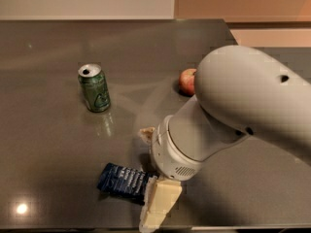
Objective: Move rxbar blueberry near apple
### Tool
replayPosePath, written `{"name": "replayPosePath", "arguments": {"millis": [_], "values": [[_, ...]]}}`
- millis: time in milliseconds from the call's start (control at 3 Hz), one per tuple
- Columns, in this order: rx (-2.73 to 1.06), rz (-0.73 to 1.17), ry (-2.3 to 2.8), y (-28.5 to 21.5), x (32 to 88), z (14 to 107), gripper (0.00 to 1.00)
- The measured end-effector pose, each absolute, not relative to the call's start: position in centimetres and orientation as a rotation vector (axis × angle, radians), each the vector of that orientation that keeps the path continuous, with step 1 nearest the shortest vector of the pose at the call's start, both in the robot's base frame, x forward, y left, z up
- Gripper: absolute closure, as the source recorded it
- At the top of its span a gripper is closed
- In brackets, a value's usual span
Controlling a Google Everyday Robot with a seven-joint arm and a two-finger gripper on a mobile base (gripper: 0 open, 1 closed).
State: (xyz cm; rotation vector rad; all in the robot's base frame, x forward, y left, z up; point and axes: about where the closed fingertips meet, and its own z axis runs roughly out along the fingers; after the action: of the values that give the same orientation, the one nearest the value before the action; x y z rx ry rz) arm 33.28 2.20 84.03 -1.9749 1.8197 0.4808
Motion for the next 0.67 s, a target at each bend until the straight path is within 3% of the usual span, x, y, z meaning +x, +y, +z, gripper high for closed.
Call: {"name": "replayPosePath", "arguments": {"millis": [333,667], "values": [[-1.985,0.488,1.843,2.91,33.24,83.00,0.00],[-1.992,0.502,1.857,3.27,33.57,82.41,0.17]]}}
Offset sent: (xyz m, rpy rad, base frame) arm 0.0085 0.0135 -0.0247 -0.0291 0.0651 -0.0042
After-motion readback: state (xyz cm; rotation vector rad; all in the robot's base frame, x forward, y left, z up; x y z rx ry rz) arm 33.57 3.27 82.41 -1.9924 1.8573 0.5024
